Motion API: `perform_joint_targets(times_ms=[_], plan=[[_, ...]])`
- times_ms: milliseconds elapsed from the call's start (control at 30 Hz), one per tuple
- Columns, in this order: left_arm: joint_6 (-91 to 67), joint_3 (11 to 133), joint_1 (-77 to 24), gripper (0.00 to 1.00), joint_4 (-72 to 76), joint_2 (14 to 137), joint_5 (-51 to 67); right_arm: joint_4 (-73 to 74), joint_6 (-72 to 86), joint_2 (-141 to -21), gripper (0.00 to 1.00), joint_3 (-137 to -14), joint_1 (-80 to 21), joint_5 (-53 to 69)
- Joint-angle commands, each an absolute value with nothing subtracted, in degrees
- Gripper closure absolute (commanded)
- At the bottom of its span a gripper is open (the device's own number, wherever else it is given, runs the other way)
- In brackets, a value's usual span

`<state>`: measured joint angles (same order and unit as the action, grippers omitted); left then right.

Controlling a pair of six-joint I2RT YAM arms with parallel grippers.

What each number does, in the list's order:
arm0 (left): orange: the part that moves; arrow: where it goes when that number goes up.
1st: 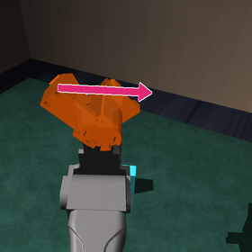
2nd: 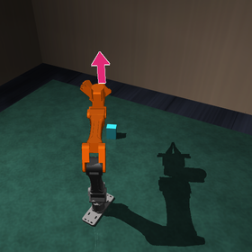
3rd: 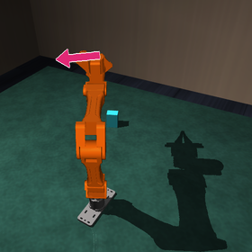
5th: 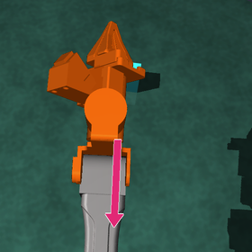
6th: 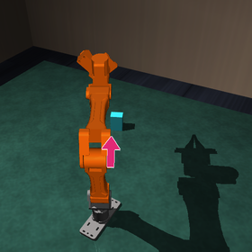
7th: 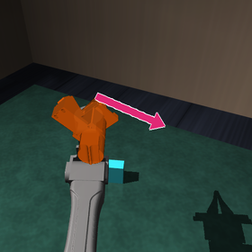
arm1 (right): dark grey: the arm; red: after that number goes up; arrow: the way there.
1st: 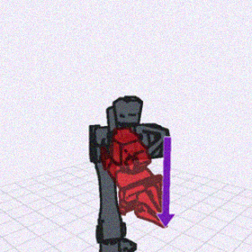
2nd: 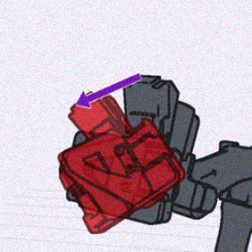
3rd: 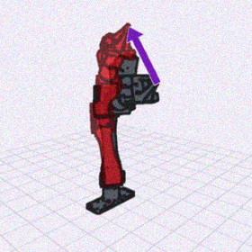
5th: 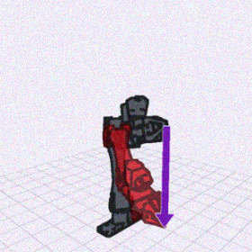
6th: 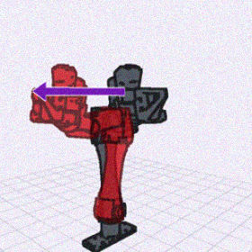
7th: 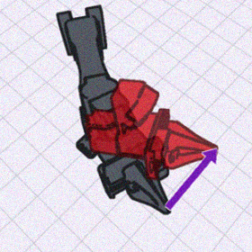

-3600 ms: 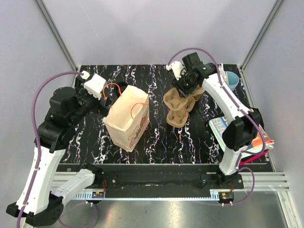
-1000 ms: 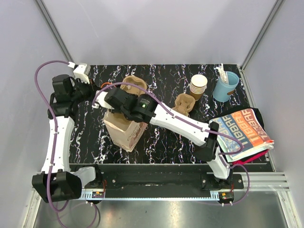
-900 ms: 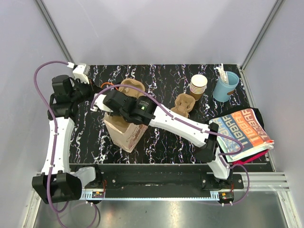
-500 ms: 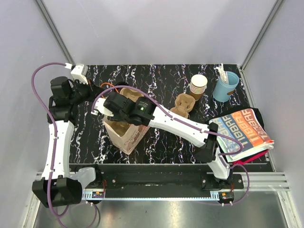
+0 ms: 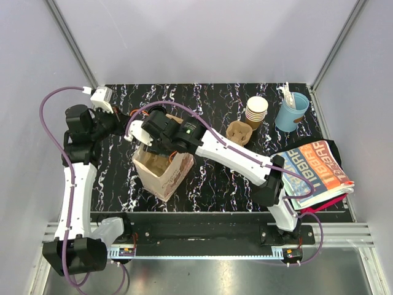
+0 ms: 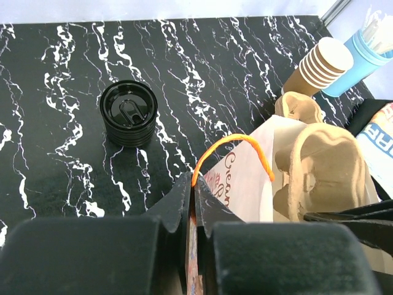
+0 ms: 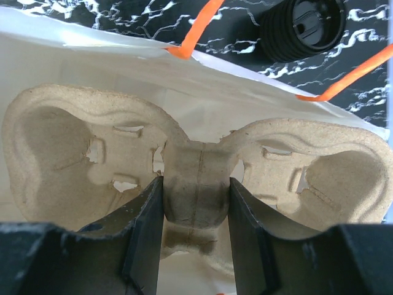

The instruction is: Pack the takeout coffee

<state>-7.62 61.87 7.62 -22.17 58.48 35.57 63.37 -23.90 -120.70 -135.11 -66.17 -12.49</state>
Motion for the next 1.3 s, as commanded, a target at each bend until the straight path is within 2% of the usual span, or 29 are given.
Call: perform_joint_targets(times_ms=[0,467,1267], plan=[[-9.5,59.9,7.9,0.99,-15.7,54.9,33.7,65.5,-20.8,-119.7,0.58,-136.7,-65.4,-5.2],[-9.8,57.0,7.9,1.0,-14.3,54.0,30.1,67.9,-18.5,-123.0,0.58,-138.4,-63.7,5.3],[-11.1,55.8,7.9,1.0,-13.4,54.6,26.6,68.1,-17.6,-126.6,0.56,-136.8,-62.1,2.5]])
